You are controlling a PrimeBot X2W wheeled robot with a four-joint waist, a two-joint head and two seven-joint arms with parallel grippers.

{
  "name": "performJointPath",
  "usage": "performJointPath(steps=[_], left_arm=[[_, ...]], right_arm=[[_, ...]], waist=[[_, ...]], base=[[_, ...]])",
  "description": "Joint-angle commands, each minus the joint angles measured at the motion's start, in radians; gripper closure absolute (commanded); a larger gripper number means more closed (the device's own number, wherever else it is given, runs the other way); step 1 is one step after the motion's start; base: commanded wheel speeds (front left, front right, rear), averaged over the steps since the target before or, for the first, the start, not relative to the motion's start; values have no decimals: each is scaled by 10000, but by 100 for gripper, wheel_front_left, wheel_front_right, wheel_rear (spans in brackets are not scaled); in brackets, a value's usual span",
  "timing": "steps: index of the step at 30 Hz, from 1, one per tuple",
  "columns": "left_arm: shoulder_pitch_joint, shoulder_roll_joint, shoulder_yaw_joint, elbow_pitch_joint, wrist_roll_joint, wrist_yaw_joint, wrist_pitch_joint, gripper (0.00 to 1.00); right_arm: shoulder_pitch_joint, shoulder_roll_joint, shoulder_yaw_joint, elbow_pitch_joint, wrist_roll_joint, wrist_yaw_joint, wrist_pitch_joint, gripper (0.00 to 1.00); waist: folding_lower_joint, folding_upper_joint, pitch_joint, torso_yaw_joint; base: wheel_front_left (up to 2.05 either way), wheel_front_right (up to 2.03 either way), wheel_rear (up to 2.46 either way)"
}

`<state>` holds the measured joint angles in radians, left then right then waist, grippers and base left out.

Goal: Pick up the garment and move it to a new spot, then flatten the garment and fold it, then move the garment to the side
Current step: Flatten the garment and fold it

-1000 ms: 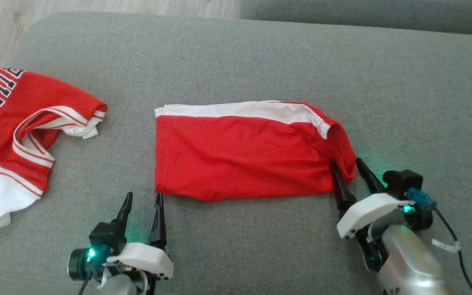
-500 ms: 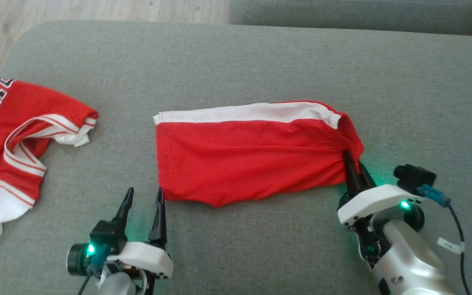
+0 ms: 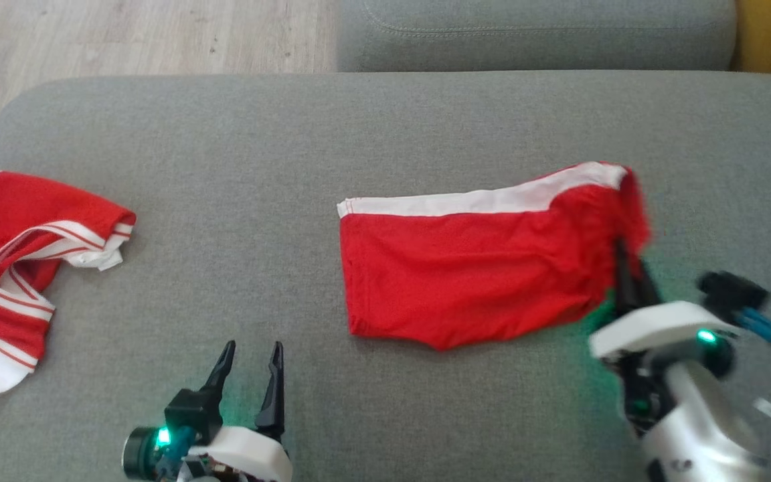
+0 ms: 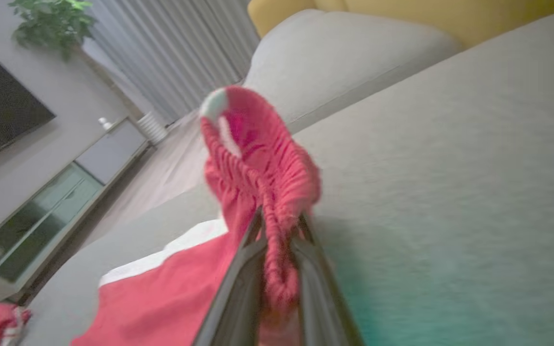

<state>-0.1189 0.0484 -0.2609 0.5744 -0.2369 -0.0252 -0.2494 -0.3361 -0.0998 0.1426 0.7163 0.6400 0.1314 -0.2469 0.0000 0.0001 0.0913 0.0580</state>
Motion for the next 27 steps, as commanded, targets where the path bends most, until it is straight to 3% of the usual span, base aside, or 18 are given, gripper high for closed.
performJointPath(steps=[1,4,8,15,16,17,18,24,27], left_arm=[[-129,20,206,-212,-52,45,-124,0],[-78,20,-178,-108,-238,-42,-124,0],[-74,19,-446,-34,-369,-35,-124,0],[-56,19,-784,73,-512,59,-124,0],[-66,19,-804,78,-501,64,-124,0],[-69,19,-789,86,-505,87,-124,0],[-80,19,-733,108,-503,115,-124,0],[-18,19,-312,110,-392,203,-124,0],[21,31,-36,-78,-255,254,-124,0]], right_arm=[[-279,221,665,-678,53,-7,140,100],[-307,426,2041,-1661,411,-7,704,100],[-364,478,2977,-1978,476,-7,1000,100],[-804,493,4215,-962,-368,-7,879,100],[-861,493,4312,-767,-447,-7,840,80],[-939,493,4414,-561,-596,-7,791,44],[-1024,493,4570,-430,-745,-7,712,0],[-1296,494,5607,-411,-1009,-7,269,0],[-1375,495,5451,-217,-1561,-7,33,0]], waist=[[0,-1,-33,33],[0,-1,-140,323],[0,-1,-199,706],[0,-1,-193,1758],[0,-1,-171,1860],[0,-1,-162,1939],[0,-1,-155,1988],[0,-1,-223,1813],[0,-1,-321,1506]], base=[[0,0,0],[0,0,0],[0,0,0],[0,0,0],[0,0,0],[0,0,0],[0,0,0],[0,0,0],[0,0,0]])
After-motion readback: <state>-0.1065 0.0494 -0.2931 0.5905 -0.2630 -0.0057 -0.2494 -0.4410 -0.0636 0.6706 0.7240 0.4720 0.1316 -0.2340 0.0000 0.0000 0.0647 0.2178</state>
